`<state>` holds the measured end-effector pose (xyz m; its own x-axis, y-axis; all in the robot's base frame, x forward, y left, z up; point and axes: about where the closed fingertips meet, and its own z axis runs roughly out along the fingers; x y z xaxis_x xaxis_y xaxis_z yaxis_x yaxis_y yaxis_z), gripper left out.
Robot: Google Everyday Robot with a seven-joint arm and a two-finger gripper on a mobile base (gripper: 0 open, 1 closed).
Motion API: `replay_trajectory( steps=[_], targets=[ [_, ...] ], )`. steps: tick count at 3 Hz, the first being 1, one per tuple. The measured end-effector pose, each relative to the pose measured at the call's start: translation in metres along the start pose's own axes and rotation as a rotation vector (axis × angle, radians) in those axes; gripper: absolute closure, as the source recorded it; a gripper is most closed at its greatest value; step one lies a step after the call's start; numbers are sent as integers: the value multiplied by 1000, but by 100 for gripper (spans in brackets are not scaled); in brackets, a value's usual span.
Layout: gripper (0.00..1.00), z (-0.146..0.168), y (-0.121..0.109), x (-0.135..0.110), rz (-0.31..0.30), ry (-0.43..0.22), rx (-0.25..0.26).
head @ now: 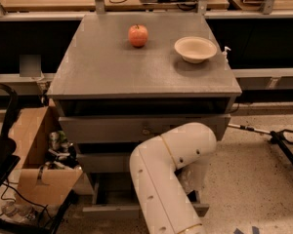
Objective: Open bottom drawer
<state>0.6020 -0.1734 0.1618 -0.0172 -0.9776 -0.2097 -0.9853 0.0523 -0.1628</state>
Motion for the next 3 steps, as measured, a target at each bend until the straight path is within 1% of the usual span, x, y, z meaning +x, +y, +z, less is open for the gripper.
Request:
replay_trajectory(
  steps=[1,2,3],
  targets=[
    [100,18,-15,-1,28,-41,-1],
    [100,18,-15,-1,28,-41,-1],
    [100,16,10,-2,40,-11,-43]
  ],
)
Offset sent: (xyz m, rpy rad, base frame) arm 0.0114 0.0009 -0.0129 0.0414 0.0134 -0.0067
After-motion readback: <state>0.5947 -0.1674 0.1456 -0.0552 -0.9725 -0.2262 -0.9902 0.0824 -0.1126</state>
